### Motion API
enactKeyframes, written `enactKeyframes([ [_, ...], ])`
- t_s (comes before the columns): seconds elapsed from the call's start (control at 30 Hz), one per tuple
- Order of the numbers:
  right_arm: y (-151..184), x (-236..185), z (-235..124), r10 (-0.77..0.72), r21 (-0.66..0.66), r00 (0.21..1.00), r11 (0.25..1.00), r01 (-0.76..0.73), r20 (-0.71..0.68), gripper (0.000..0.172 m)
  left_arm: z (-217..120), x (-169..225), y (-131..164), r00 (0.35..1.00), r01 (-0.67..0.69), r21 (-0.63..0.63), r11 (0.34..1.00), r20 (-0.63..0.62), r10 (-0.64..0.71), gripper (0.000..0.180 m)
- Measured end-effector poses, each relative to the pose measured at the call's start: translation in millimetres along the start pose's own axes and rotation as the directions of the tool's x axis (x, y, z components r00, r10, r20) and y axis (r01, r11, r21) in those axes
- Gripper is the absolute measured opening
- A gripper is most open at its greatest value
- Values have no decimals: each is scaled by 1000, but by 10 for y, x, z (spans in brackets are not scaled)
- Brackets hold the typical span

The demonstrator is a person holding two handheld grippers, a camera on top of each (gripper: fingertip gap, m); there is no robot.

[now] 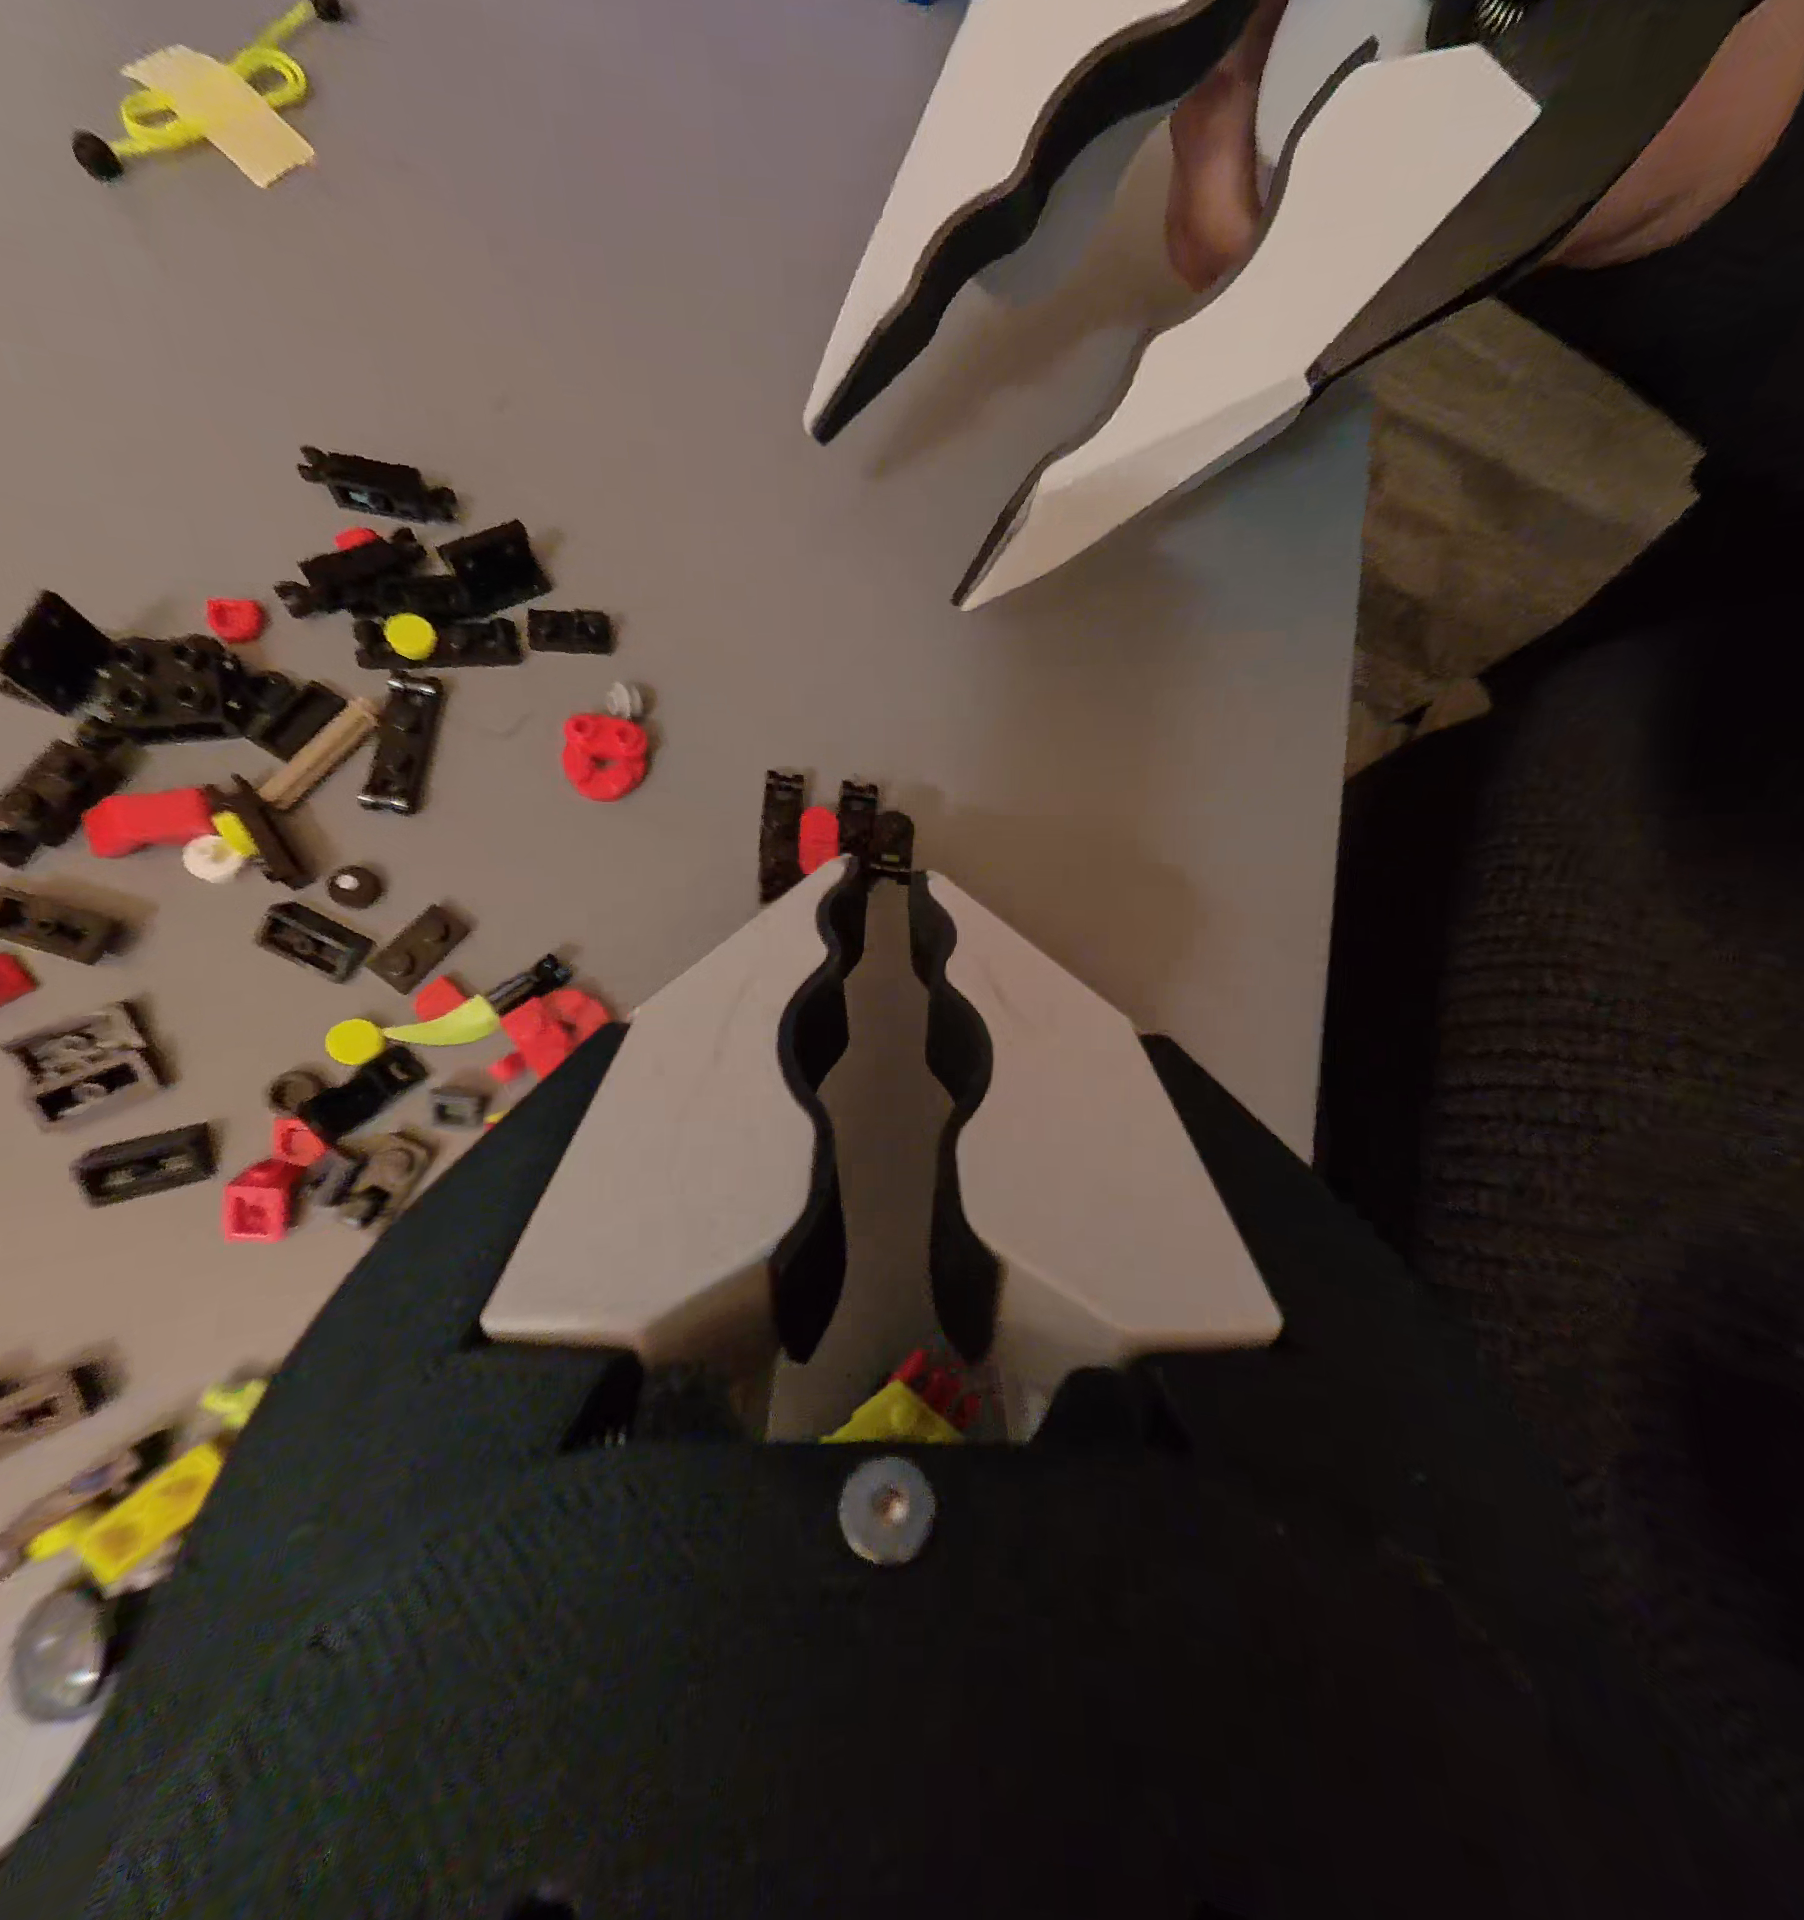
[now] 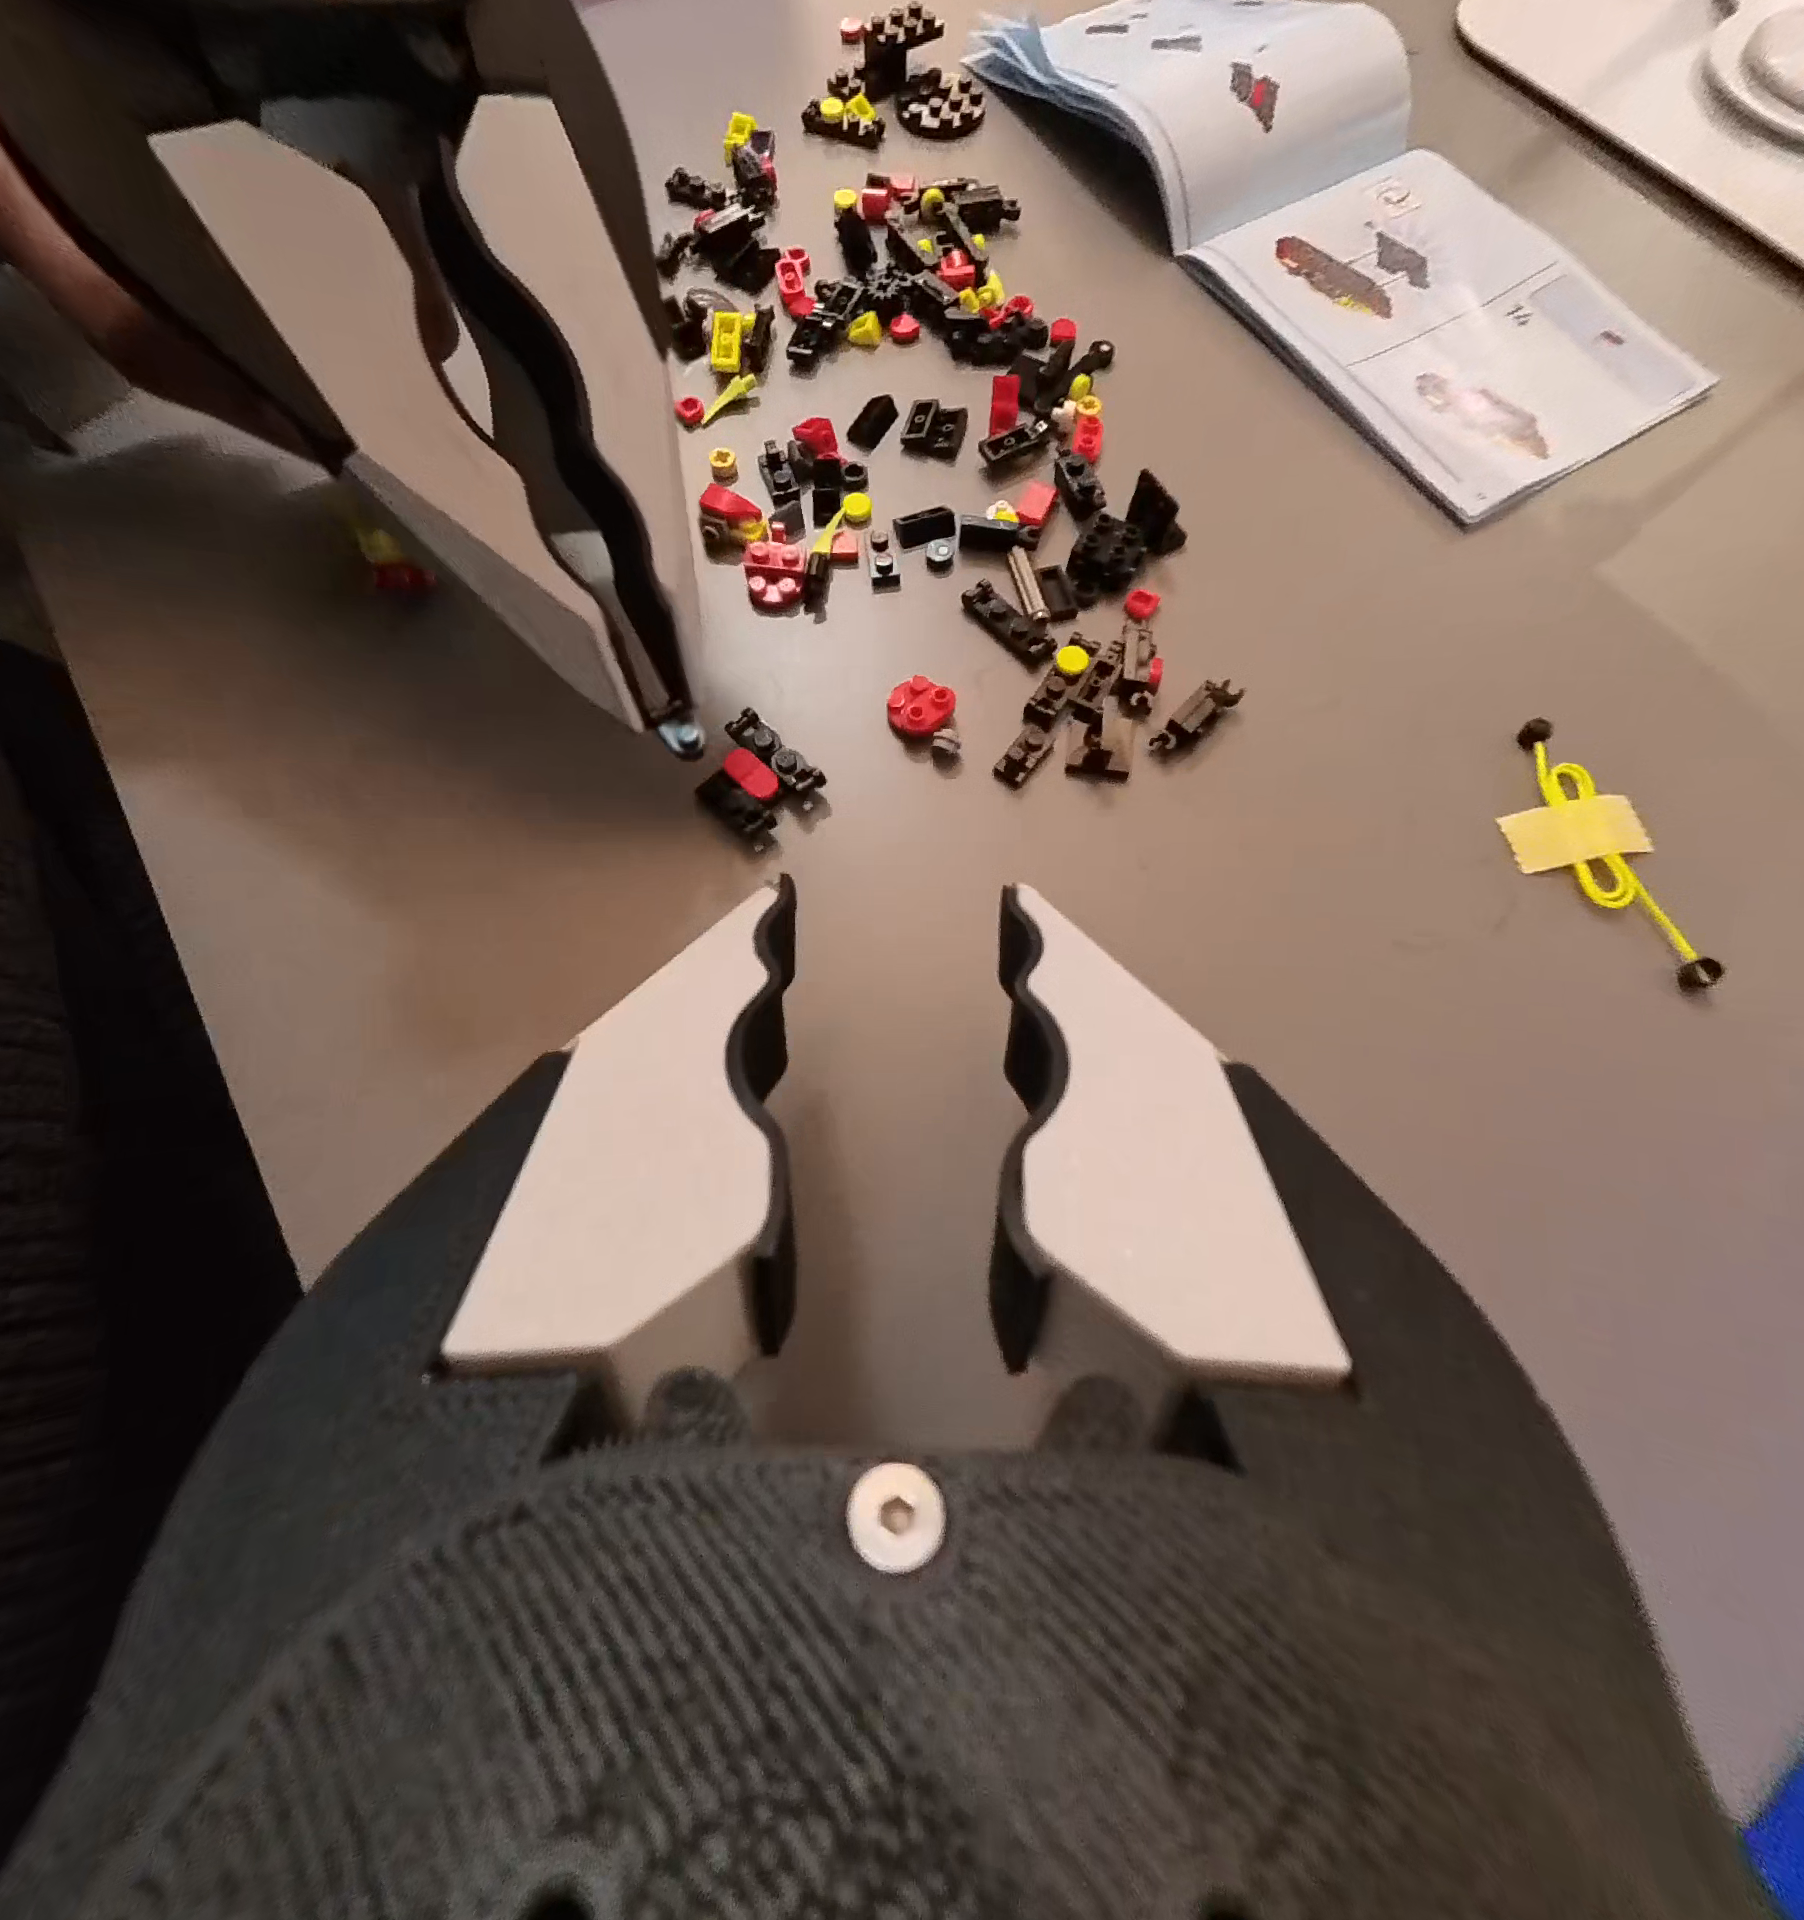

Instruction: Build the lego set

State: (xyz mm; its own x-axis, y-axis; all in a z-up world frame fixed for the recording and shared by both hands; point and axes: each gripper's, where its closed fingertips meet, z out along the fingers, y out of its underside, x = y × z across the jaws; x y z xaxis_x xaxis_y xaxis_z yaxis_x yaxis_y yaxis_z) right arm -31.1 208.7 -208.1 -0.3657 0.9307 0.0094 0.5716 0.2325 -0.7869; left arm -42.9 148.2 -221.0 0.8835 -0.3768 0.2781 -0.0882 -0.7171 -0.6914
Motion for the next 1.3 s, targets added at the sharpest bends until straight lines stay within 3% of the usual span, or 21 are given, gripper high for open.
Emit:
enactKeyframes([
  [0.27, -49, -220, 226, -76, -43, 992, 996, 80, 103, 37, 86, -53, 112, 997, 65, -3, 998, 49, -65, 6],
  [0.5, -16, -343, 358, -178, -96, 975, 977, 191, 130, 26, 57, -115, 118, 990, 114, 30, 993, 78, -116, 7],
  [1.03, -101, -400, 432, -190, -74, 970, 976, 203, 152, 0, 83, -114, 119, 991, 98, 27, 995, 93, -100, 7],
  [1.3, -111, -417, 476, -201, -82, 969, 973, 214, 146, 0, 93, -117, 123, 991, 95, 22, 995, 97, -96, 7],
])
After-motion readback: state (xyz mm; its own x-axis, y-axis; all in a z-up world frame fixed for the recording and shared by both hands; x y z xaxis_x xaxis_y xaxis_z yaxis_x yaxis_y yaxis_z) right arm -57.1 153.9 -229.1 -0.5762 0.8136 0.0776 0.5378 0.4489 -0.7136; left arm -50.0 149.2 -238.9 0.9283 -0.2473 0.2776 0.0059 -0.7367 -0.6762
